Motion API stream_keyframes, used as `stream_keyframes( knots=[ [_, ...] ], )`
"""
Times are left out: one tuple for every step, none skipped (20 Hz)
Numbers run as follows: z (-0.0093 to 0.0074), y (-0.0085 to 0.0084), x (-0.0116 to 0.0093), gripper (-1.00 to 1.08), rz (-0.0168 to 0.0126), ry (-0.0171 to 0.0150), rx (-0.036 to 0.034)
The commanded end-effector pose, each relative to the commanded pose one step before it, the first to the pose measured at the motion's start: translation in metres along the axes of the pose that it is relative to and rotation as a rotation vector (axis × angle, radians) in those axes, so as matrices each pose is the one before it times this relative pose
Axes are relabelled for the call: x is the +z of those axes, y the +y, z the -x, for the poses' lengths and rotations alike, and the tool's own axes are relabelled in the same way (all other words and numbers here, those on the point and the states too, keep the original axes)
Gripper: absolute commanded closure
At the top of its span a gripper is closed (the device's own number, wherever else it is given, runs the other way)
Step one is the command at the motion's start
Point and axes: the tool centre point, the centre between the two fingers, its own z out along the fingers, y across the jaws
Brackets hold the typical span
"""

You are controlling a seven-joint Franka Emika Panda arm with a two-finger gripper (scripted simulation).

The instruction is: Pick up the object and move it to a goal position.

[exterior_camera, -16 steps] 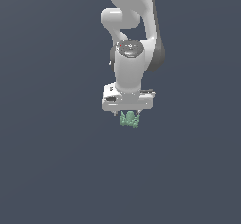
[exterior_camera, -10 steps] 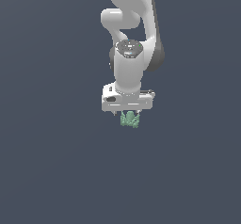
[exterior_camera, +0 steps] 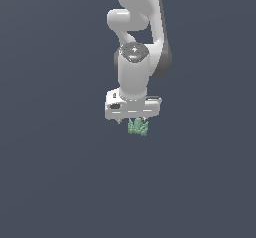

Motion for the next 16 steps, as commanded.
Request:
stream_keyframes(
  knots=[
    [0.00003,-0.00039,0.00003,-0.92,-0.00001,-0.00001,-0.00256],
    [0.00011,-0.00020,0.00013,-0.92,-0.00009,-0.00017,-0.00320],
    [0.00012,-0.00017,0.00017,-0.92,-0.00003,-0.00020,-0.00458],
    [0.00015,-0.00014,0.00022,-0.92,0.00001,-0.00023,-0.00596],
    [0.00017,-0.00015,0.00027,-0.92,0.00005,-0.00027,-0.00738],
    [0.00019,-0.00016,0.00032,-0.92,0.00008,-0.00032,-0.00881],
    [0.00022,-0.00019,0.00037,-0.92,0.00008,-0.00037,-0.01021],
    [0.00026,-0.00024,0.00043,-0.92,0.00005,-0.00043,-0.01159],
    [0.00030,-0.00033,0.00048,-0.92,0.00002,-0.00049,-0.01309],
    [0.00033,-0.00040,0.00054,-0.92,-0.00001,-0.00055,-0.01459],
    [0.00036,-0.00046,0.00059,-0.92,-0.00003,-0.00061,-0.01605],
    [0.00038,-0.00048,0.00064,-0.92,-0.00003,-0.00065,-0.01747],
    [0.00040,-0.00051,0.00069,-0.92,-0.00004,-0.00069,-0.01892],
    [0.00042,-0.00056,0.00074,-0.92,-0.00006,-0.00073,-0.02039],
    [0.00044,-0.00062,0.00079,-0.92,-0.00009,-0.00078,-0.02186],
    [0.00045,-0.00068,0.00083,-0.92,-0.00012,-0.00082,-0.02333]
  ],
)
